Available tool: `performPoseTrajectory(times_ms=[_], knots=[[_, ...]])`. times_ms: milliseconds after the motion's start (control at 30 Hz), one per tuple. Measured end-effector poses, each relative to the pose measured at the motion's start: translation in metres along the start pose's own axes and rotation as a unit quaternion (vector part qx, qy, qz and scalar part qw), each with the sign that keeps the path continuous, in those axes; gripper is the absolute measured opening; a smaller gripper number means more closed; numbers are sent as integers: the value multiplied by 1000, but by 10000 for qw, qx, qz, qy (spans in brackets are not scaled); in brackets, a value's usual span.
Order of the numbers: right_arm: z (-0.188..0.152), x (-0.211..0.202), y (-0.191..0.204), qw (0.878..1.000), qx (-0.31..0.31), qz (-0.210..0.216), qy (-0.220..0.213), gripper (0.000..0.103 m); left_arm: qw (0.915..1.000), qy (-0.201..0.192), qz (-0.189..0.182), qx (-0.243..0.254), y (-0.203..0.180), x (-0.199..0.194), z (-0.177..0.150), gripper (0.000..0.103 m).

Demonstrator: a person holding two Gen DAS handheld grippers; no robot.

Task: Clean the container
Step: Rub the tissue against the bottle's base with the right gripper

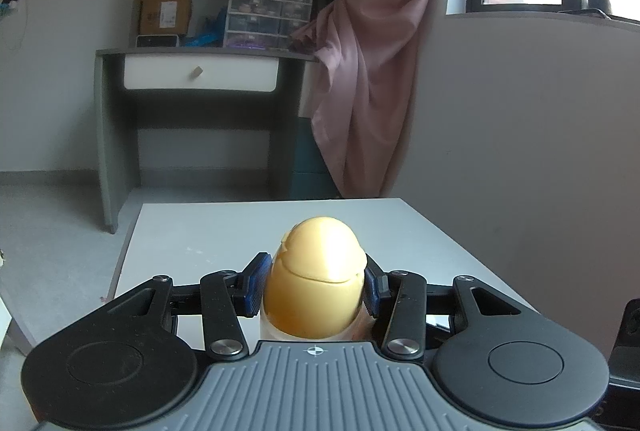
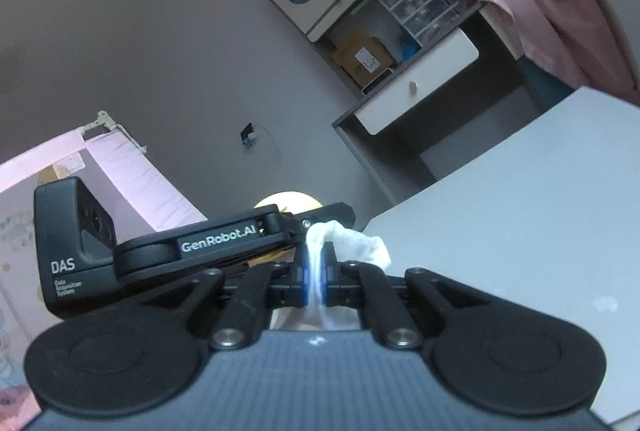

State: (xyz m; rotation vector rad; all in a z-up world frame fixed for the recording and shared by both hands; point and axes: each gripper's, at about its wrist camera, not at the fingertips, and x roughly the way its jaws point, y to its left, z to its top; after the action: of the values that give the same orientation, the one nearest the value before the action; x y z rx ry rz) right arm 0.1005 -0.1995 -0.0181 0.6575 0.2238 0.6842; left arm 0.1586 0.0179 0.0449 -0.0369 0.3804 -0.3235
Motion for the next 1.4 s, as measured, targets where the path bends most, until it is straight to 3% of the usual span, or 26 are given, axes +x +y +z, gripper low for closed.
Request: performPoseTrajectory(times_ms=[200,767,1200,1400], knots=[[-5,6,-9,9999,155,-20,48,5,10000,31,7,31,0,1,-1,47],[-15,19,-12,9950,-52,-607,792,5,9998,-36,-22,-216,4,-3,-8,47],[-4,10,-14,9978,636,111,143,6,9993,-191,17,-319,3,-4,-12,46],[-5,11,-24,9964,803,123,221,6,9994,-232,27,-256,0,-4,-13,46]])
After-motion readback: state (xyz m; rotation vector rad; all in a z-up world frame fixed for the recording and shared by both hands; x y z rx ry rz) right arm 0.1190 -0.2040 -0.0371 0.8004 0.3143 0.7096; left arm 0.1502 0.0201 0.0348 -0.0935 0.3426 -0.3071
